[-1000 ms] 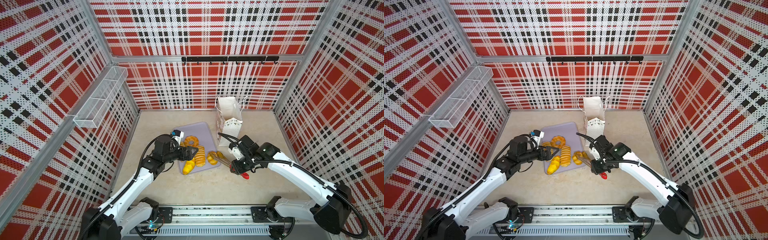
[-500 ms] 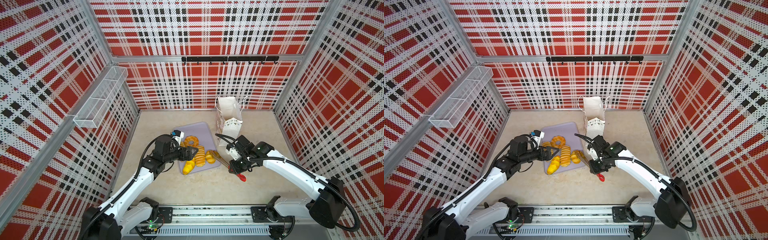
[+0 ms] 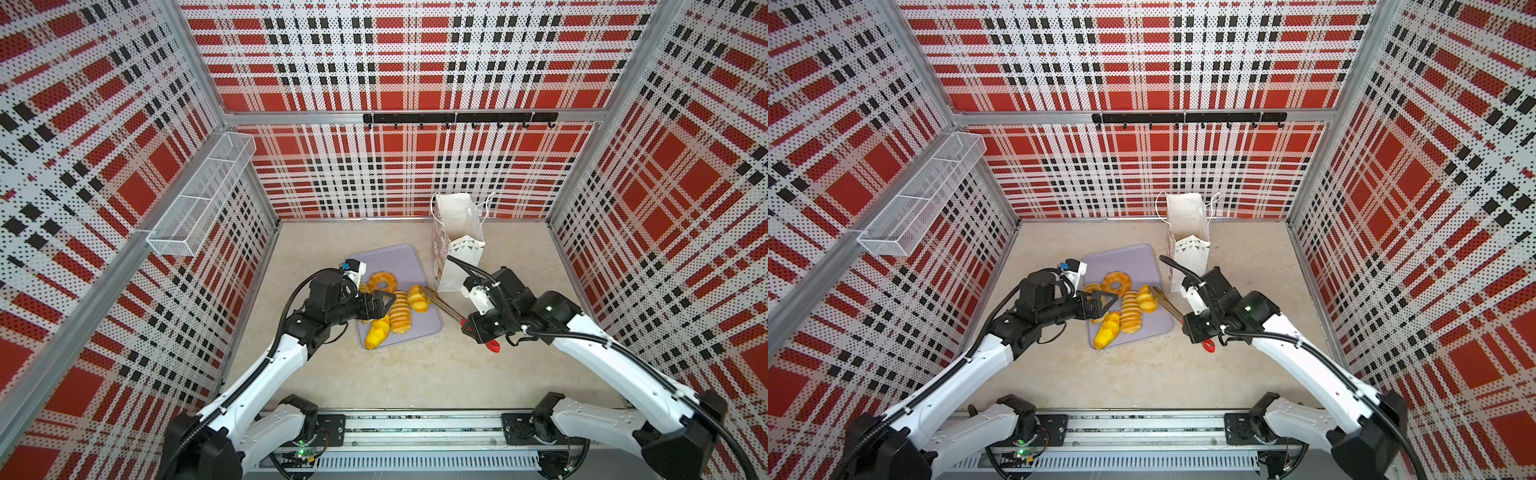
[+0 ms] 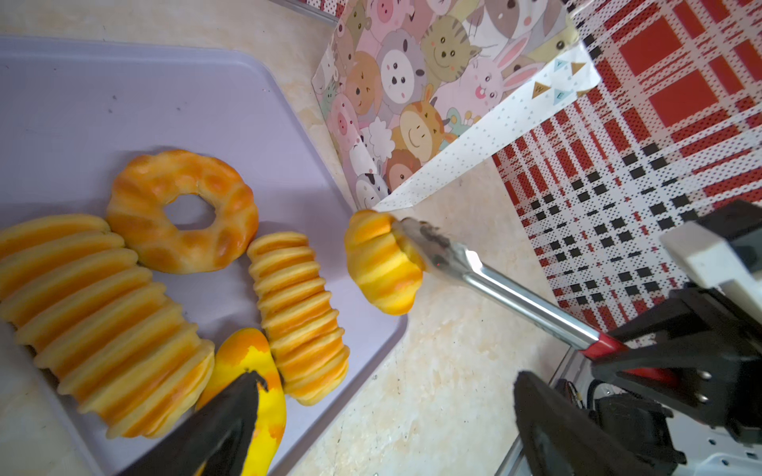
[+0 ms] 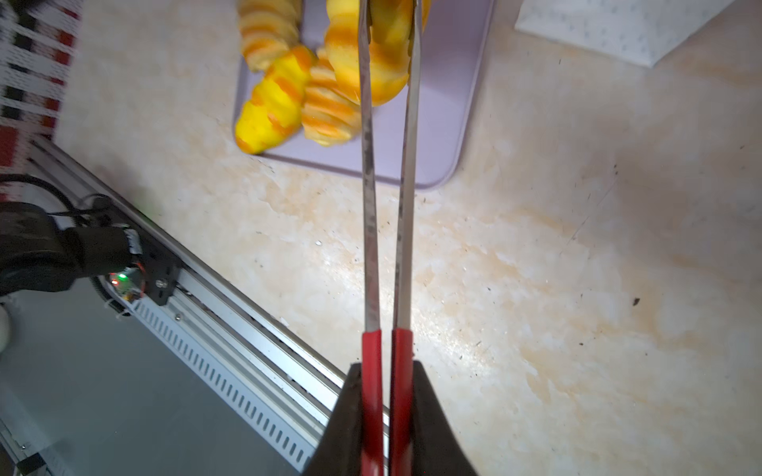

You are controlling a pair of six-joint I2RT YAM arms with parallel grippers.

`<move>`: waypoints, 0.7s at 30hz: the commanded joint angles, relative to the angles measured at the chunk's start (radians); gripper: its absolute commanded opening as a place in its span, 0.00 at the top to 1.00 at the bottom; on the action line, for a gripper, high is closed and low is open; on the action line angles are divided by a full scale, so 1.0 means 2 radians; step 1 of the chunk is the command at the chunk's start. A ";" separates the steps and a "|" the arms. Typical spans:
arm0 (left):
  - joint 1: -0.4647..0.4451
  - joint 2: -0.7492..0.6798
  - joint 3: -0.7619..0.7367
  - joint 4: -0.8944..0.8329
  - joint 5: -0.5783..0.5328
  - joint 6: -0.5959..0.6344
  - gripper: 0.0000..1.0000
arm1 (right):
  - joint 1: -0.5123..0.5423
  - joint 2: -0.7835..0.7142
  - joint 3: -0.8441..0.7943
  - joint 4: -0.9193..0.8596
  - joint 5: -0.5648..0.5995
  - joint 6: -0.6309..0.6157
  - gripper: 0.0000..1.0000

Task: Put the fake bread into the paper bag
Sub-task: 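Carry the croissant over the bag while the left gripper moves toward it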

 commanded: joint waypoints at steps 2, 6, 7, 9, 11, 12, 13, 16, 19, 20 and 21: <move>-0.005 -0.048 0.009 0.074 -0.001 -0.035 0.01 | -0.003 -0.058 0.038 0.068 0.000 0.005 0.82; -0.010 -0.070 0.002 0.142 0.000 -0.054 0.01 | -0.003 -0.092 0.056 0.104 0.020 -0.007 0.82; -0.012 -0.071 0.000 0.160 0.000 -0.060 0.01 | -0.003 -0.100 0.055 0.116 0.030 -0.009 0.82; -0.018 -0.068 -0.003 0.196 -0.003 -0.071 0.01 | -0.003 -0.114 0.048 0.139 0.059 -0.019 0.83; -0.027 -0.059 0.001 0.217 -0.007 -0.072 0.01 | -0.003 -0.120 0.040 0.158 0.096 -0.025 0.83; -0.033 -0.052 0.007 0.223 -0.014 -0.069 0.01 | -0.003 -0.125 0.031 0.178 0.113 -0.027 0.83; -0.039 -0.046 0.013 0.225 -0.021 -0.065 0.01 | -0.003 -0.129 0.020 0.197 0.125 -0.029 0.83; -0.062 -0.023 0.035 0.226 -0.046 -0.048 0.01 | -0.003 -0.141 -0.011 0.272 0.159 -0.026 0.84; -0.081 -0.003 0.051 0.236 -0.056 -0.033 0.01 | -0.003 -0.126 -0.012 0.295 0.204 -0.031 0.83; -0.084 0.004 0.053 0.242 -0.056 -0.031 0.01 | -0.004 -0.117 -0.010 0.300 0.223 -0.033 0.83; -0.086 0.011 0.056 0.249 -0.053 -0.031 0.01 | -0.005 -0.109 -0.011 0.309 0.234 -0.036 0.83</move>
